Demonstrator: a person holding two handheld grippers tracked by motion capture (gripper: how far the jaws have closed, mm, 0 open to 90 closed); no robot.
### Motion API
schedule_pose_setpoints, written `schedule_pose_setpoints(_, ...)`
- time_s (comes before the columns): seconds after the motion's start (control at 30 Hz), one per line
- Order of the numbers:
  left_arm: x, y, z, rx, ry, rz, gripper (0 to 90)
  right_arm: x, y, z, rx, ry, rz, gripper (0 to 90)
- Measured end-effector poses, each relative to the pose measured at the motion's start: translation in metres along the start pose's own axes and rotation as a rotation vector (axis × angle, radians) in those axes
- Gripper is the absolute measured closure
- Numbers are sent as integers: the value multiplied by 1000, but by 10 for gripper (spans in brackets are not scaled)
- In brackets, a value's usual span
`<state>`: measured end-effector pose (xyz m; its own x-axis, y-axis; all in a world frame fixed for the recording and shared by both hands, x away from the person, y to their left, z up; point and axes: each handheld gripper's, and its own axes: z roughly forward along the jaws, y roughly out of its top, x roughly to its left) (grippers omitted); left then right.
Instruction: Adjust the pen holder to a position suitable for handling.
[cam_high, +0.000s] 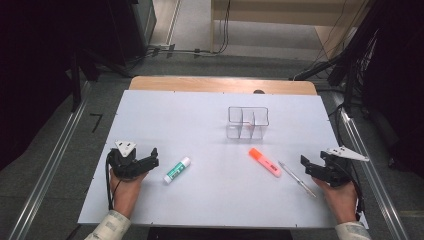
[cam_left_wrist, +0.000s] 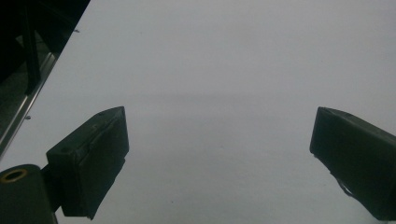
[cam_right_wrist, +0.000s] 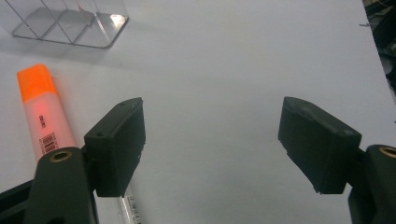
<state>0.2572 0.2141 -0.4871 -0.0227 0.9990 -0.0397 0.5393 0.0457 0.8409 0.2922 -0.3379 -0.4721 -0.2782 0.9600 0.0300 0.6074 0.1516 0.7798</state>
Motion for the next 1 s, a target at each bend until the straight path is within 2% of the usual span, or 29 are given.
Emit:
schedule_pose_setpoints(0.5,-5,3,5,8,-16,2,53,5,6,7,-7,3,-11,215)
schedule_pose_setpoints(0.6,-6,4,7,19,-15,15,53,8,8,9,-3,5,-19,215)
schedule_pose_setpoints(0.9,-14,9,7,5,-18,64,53,20,21,17,-18,26,-47,215)
schedule_pose_setpoints(1.0,-21,14,9,1,-39,74,62,26,28,23,-20,31,-57,216)
